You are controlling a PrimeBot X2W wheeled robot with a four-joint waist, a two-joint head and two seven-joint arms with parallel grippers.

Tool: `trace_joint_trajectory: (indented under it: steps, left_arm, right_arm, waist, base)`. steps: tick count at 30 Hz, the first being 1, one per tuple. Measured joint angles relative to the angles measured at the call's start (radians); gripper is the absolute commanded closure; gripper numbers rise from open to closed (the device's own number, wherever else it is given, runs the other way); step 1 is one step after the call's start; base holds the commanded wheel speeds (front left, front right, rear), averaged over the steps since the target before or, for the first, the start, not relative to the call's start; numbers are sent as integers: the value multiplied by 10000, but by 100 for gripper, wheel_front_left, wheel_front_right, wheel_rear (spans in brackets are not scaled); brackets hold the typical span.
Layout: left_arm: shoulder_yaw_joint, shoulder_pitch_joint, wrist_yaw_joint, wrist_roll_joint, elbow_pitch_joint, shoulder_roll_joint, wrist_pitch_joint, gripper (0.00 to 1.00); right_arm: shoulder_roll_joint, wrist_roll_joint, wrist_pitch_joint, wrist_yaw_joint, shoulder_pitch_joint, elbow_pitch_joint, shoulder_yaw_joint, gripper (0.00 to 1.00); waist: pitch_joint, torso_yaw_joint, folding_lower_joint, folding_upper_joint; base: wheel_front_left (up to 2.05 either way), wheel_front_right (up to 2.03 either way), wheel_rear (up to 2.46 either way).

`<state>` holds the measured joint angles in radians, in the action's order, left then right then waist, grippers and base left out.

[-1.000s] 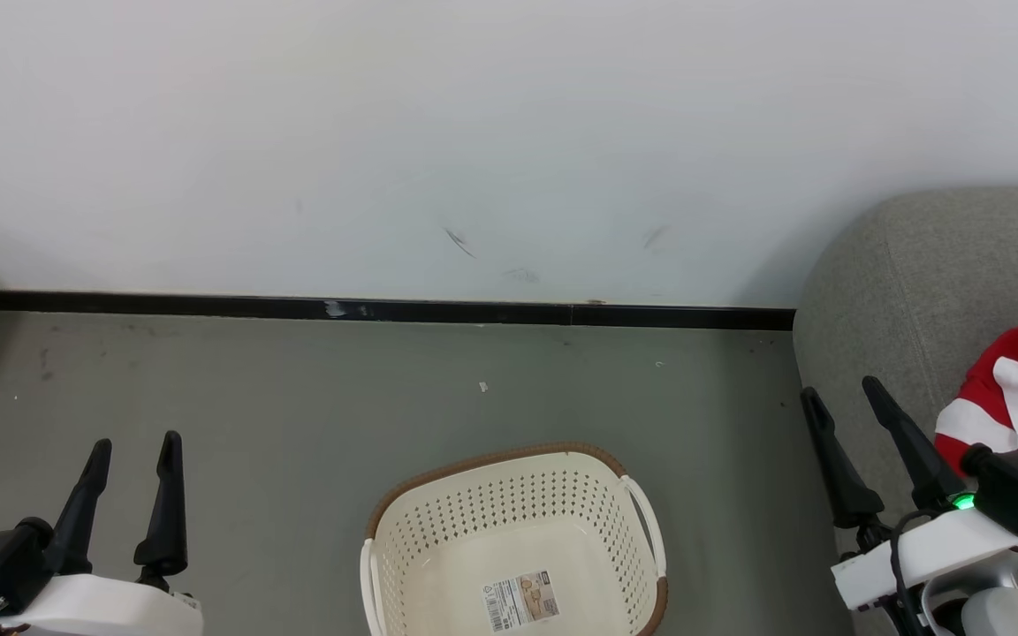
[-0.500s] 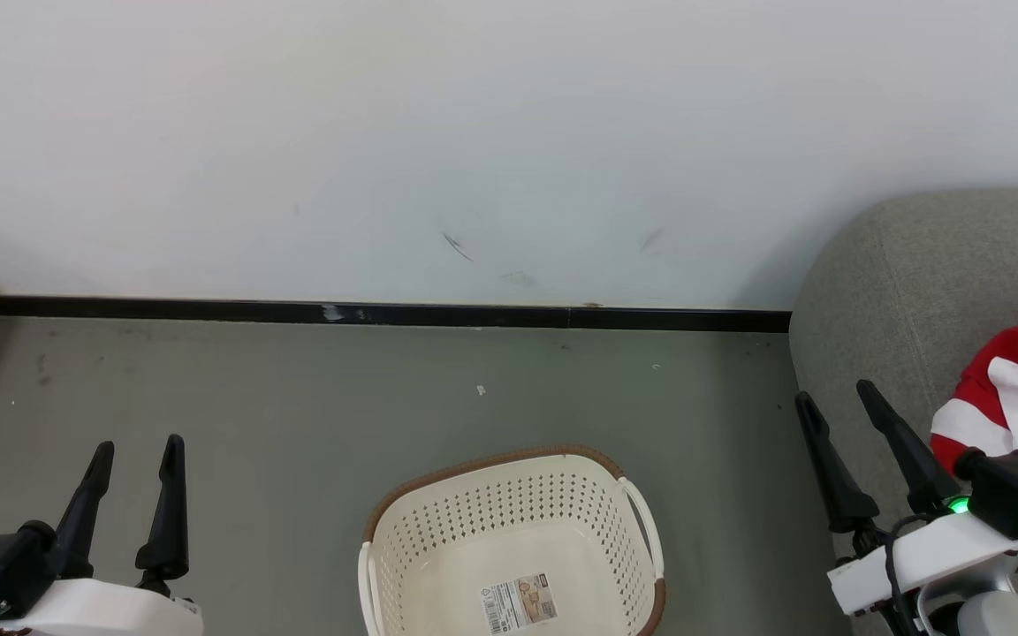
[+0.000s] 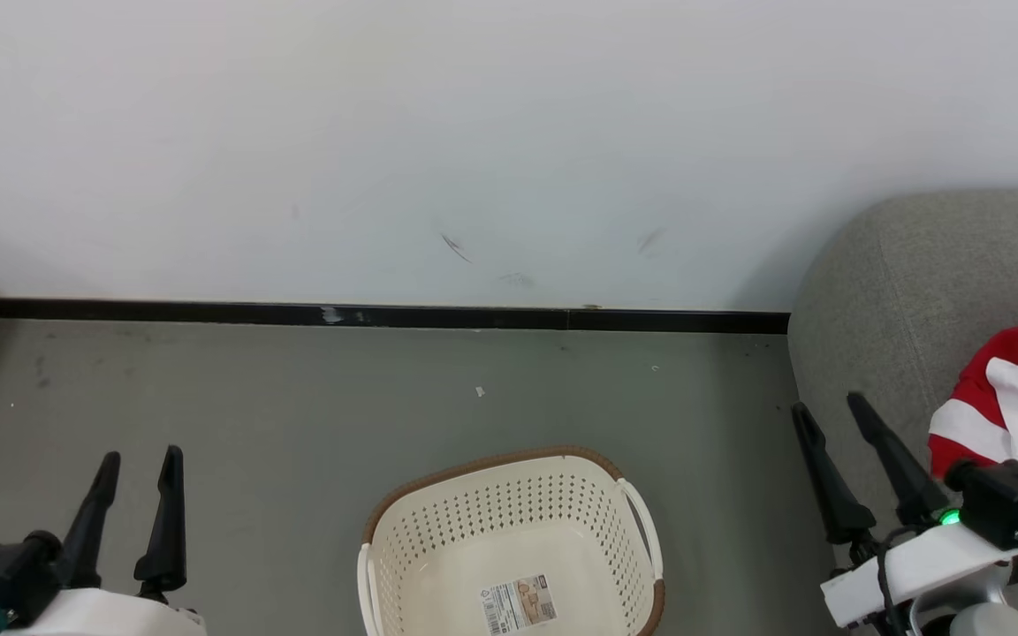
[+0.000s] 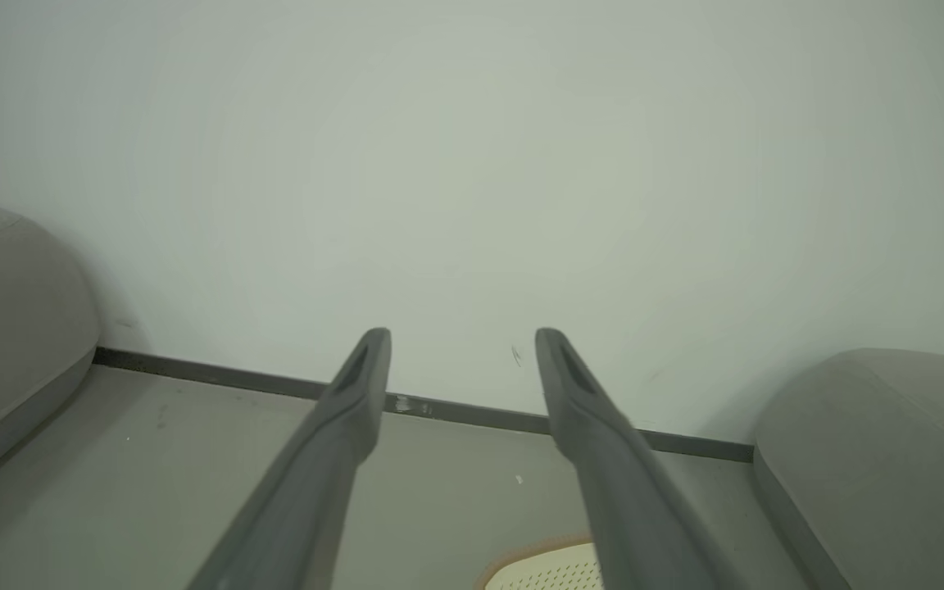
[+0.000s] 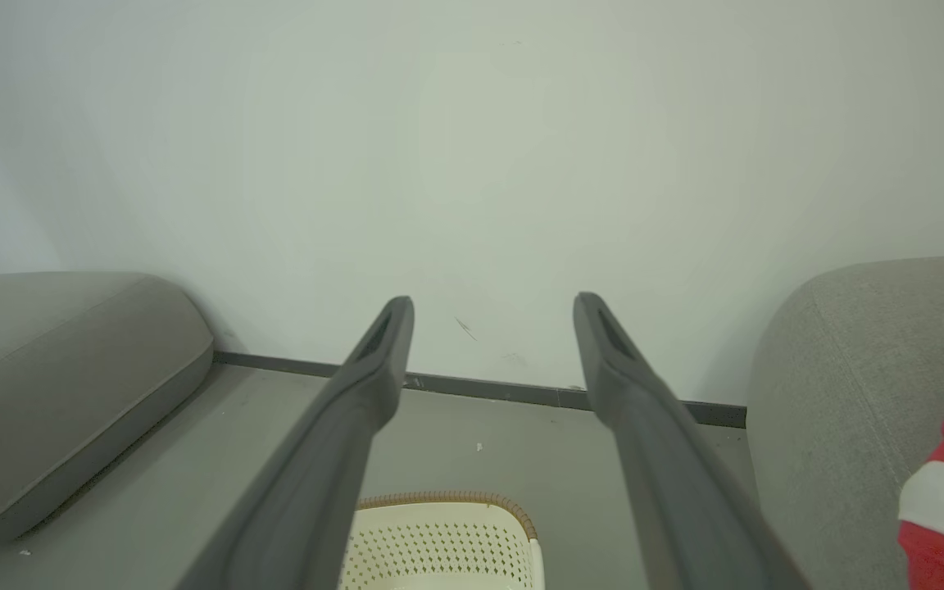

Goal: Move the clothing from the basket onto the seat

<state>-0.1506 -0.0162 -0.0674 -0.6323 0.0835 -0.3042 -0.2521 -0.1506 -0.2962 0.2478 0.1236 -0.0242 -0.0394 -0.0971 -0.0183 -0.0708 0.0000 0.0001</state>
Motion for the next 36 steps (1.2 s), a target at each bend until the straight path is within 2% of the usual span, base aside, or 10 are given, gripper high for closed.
trace_joint_trajectory:
  steps: [6,13,23,36]
  left_arm:
    - [-222,283,-4,-17,489,575,46,100]
    - [-130,293,46,-715,520,646,234,100]
    - [125,290,190,-1685,562,865,583,100]
    - [453,282,364,-2972,639,1158,1055,100]
  right_arm:
    - [251,-29,-15,-6,420,-487,-169,100]
    - [267,-698,-15,-6,457,-428,-180,100]
    - [362,-2349,-255,-6,462,-403,-38,100]
    - [403,-4159,-727,-6,456,-639,224,100]
  waist:
    - [1,1,0,0]
    - [0,13,1,0]
    - [22,76,5,0]
    - [113,212,75,0]
  base:
    - [0,0,0]
    - [0,0,0]
    - [0,0,0]
    - [0,0,0]
